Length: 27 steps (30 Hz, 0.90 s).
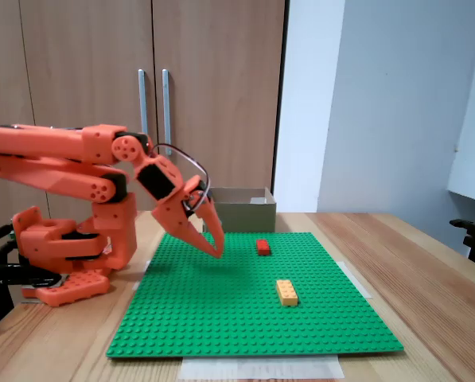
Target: Pick the red lego block and put it in the box.
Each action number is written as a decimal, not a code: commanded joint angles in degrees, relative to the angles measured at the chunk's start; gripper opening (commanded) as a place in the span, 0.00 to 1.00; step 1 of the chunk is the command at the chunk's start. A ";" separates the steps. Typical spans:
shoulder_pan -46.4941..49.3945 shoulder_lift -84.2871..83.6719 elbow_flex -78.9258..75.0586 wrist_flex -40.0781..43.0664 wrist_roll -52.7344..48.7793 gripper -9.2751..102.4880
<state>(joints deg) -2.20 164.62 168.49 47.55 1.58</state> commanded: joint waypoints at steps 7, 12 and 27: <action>-3.34 -13.71 -16.00 6.33 0.18 0.09; -4.39 -21.01 -23.73 9.84 0.09 0.14; -7.03 -48.78 -51.15 25.05 6.33 0.39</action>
<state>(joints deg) -8.70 119.71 123.84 70.75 7.38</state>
